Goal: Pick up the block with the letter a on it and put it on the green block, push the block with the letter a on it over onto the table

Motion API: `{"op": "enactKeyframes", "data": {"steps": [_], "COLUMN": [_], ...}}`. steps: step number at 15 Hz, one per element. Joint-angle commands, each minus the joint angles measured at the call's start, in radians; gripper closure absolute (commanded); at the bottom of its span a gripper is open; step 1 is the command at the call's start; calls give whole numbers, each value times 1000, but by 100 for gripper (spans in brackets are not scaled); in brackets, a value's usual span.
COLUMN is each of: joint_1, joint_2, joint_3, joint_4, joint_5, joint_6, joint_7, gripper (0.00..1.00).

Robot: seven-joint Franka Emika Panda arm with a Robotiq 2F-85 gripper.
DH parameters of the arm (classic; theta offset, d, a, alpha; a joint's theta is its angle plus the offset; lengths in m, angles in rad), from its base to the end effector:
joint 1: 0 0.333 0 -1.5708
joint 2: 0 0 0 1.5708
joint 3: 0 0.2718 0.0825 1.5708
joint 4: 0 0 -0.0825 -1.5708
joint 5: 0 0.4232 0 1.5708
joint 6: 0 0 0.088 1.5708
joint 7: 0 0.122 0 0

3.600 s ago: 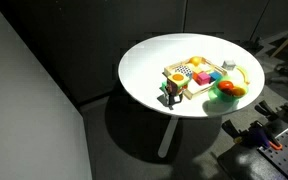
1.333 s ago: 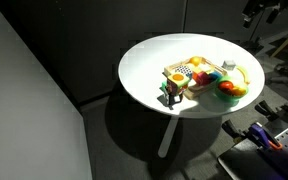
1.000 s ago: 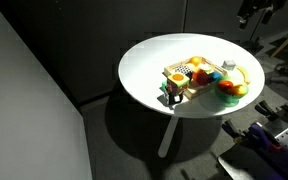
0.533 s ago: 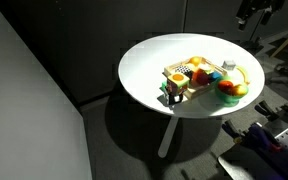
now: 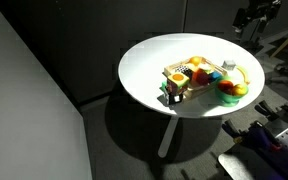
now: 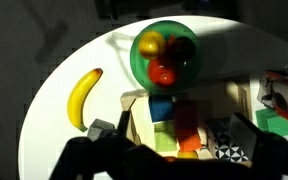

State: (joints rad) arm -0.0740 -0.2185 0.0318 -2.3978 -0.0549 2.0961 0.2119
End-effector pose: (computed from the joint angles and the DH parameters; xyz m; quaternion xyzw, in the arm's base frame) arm 0.4930 -0.0247 0.3131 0.9924 -0.1124 -0.0393 0.0300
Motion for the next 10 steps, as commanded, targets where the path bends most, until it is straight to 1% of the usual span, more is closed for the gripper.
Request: {"op": "enactKeyframes", "data": {"steps": [1,6,10], "joint_1": [19,42,61], "joint_2": [87,176,246], "joint_3": [-10,-11,-7], "joint_4": [58,101,134], "joint_5": [4,27,33], "joint_6": [-18,-5,43], "joint_7": [-17,-55,-49], "gripper": [0,0,0]}}
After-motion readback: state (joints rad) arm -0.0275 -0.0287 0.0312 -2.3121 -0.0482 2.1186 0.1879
